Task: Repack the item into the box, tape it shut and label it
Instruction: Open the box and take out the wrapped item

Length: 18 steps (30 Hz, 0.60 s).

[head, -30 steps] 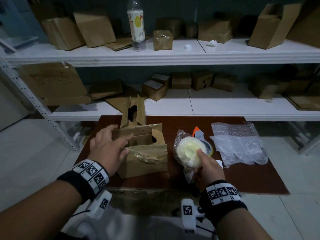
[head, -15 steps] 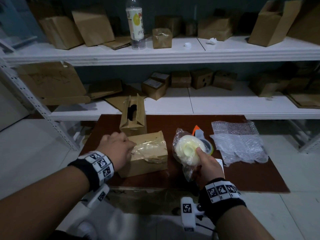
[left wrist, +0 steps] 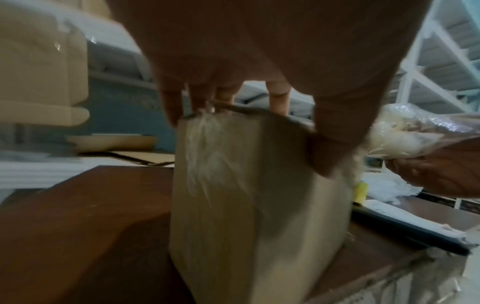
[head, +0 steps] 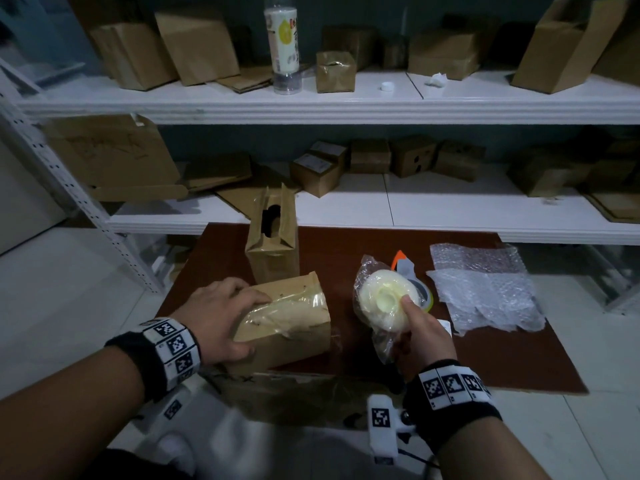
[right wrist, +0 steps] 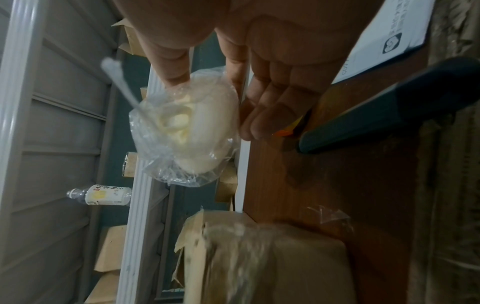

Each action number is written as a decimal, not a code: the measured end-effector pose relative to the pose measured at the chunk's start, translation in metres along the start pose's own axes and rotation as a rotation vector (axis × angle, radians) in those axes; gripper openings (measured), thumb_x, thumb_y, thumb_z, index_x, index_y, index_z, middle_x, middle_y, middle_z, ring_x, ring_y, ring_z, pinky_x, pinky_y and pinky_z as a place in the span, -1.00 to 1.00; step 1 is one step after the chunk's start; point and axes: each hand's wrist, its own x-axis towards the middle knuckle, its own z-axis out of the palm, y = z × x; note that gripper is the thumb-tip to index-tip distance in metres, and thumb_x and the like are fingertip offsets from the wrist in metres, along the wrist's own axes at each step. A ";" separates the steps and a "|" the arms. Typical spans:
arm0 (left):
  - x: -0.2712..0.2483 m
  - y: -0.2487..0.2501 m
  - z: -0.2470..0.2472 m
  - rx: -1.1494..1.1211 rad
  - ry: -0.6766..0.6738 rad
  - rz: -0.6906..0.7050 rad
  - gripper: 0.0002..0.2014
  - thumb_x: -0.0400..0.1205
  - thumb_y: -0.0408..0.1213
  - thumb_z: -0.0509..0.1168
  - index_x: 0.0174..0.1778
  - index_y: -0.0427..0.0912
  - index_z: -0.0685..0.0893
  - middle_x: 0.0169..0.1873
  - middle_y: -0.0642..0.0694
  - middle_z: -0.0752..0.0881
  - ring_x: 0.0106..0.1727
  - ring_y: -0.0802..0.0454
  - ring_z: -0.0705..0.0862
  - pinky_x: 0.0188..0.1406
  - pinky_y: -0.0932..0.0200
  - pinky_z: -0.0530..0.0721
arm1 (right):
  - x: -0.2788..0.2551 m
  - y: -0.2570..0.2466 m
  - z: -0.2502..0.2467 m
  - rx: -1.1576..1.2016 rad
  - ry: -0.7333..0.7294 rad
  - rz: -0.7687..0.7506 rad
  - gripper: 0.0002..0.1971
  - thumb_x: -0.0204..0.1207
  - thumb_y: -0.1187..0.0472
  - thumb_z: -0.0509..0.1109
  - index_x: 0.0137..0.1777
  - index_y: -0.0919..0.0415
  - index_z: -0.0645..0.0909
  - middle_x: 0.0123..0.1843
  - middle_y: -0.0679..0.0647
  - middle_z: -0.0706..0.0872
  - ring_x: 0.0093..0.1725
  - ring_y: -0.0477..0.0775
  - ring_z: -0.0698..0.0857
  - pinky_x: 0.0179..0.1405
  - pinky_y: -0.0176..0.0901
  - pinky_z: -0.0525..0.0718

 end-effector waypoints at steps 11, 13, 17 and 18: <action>-0.031 -0.031 -0.034 -0.883 0.640 -0.154 -0.33 0.20 0.22 0.51 0.25 0.45 0.46 0.24 0.02 0.53 0.17 0.12 0.59 -0.03 0.15 0.60 | 0.019 0.011 0.018 0.057 -0.031 0.032 -0.62 0.47 -0.16 0.51 0.09 0.12 0.74 0.02 0.27 0.86 0.09 0.37 0.81 0.29 0.40 0.66; -0.020 -0.048 -0.045 -0.982 0.797 -0.326 -0.37 0.31 0.06 0.61 0.25 0.32 0.50 0.22 0.01 0.56 0.13 0.04 0.60 -0.14 0.23 0.55 | 0.020 0.010 0.022 0.074 -0.041 0.037 -0.63 0.50 -0.11 0.50 0.13 0.15 0.72 0.04 0.29 0.85 0.09 0.37 0.81 0.28 0.37 0.67; 0.017 -0.094 -0.053 -0.779 0.719 -0.821 -0.13 0.12 0.48 0.51 0.36 0.35 0.44 0.36 -0.09 0.60 0.29 -0.20 0.62 0.17 -0.16 0.70 | 0.027 0.013 0.027 0.099 -0.029 0.003 -0.55 0.46 -0.16 0.50 0.20 0.15 0.69 0.00 0.22 0.83 0.00 0.26 0.82 0.11 0.26 0.76; 0.028 -0.100 -0.050 -0.673 0.610 -0.897 -0.09 0.08 0.55 0.44 0.37 0.39 0.41 0.40 -0.17 0.56 0.34 -0.29 0.58 0.26 -0.27 0.64 | 0.030 0.014 0.028 0.095 -0.032 -0.007 -0.52 0.43 -0.20 0.49 0.17 0.16 0.69 0.01 0.21 0.83 0.00 0.25 0.82 0.08 0.28 0.77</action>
